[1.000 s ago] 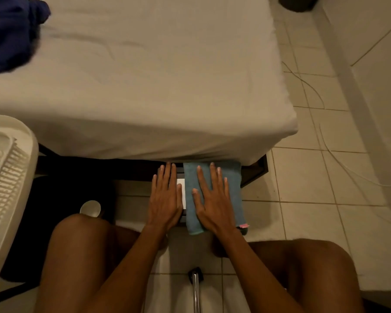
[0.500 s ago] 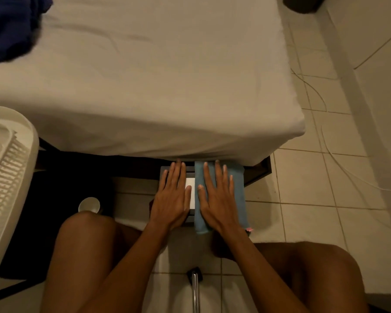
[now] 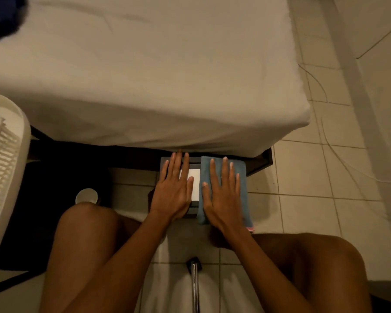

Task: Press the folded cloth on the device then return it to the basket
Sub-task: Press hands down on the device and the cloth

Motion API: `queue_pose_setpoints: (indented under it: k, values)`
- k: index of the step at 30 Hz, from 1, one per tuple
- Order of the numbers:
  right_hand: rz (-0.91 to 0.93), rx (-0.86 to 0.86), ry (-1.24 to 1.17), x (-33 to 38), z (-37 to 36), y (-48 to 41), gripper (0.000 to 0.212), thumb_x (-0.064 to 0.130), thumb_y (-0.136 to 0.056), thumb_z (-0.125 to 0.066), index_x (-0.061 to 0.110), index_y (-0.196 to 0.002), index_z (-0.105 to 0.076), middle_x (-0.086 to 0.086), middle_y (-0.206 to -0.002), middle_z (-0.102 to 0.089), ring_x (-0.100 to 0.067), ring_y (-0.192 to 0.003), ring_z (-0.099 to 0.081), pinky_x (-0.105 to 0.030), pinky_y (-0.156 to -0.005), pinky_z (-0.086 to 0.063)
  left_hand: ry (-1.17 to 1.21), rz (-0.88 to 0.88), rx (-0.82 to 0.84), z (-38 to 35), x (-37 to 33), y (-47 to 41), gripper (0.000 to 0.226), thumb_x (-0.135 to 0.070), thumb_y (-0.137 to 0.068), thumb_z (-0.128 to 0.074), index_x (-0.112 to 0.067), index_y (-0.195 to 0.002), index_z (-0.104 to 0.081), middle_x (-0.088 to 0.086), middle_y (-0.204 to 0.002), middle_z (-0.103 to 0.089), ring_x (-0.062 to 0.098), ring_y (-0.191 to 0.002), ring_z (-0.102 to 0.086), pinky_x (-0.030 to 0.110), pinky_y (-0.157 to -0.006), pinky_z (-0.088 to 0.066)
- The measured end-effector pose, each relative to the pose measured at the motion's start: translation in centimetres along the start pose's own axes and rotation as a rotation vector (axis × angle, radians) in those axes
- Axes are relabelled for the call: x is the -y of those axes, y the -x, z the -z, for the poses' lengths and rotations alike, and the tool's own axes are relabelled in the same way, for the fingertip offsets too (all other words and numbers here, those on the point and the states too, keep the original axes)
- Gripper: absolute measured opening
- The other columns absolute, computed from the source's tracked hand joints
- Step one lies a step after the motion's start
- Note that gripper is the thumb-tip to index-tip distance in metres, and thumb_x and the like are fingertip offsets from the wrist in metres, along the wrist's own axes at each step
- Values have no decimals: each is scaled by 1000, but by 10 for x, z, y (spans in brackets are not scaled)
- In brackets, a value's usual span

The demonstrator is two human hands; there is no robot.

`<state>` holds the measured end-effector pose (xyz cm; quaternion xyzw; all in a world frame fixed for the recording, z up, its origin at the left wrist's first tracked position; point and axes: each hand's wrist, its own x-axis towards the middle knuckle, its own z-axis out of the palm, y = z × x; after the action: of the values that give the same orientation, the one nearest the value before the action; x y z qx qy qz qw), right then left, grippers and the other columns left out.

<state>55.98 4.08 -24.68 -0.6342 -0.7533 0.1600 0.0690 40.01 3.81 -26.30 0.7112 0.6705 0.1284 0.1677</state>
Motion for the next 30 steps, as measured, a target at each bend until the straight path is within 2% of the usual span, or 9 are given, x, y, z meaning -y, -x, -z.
queue_pose_setpoints:
  k: [5,11,17,23,27,30]
  values:
    - [16,1,-6,-3,4,-20,62,46,-104,-20,29,-159,3,-4,-167,10,-20,-154,12,-48,-124,-1,-7,12,-17,0,-2,1,63,-40,-104,-10,-13,-158,5,8,-166,10,18,-153,14,36,-125,6]
    - [9,12,-47,-4,-2,22,62,47,-104,-21,28,-159,-1,-2,-167,10,-19,-153,13,-46,-124,2,-10,7,-16,1,-2,0,62,-39,-105,-14,-14,-158,4,8,-167,5,17,-154,11,36,-125,5]
    - [15,-3,-50,4,3,-10,60,44,-105,-20,31,-159,1,-2,-167,11,-18,-153,14,-46,-124,2,-16,-15,-32,0,-1,0,61,-37,-106,-19,-14,-158,4,7,-167,5,17,-153,12,33,-124,8]
    - [-20,-81,-99,4,2,-8,57,42,-105,-23,31,-159,-8,-3,-168,3,-23,-154,9,-45,-124,1,-3,-18,-29,3,0,0,62,-37,-105,-18,-12,-158,0,9,-167,2,19,-154,8,38,-126,0]
    - [74,-94,-134,2,-4,-4,56,35,-105,-25,22,-158,-18,-4,-167,-4,-22,-155,4,-43,-125,-1,-8,-27,-33,-1,1,1,62,-37,-105,-18,-12,-158,0,9,-167,3,19,-154,9,39,-126,-3]
    - [107,-48,-135,-1,-4,-9,57,35,-105,-28,24,-159,-14,0,-168,-1,-18,-154,8,-39,-124,5,-1,-32,-26,0,1,1,62,-38,-105,-16,-11,-158,1,9,-167,5,19,-154,10,39,-126,-2]
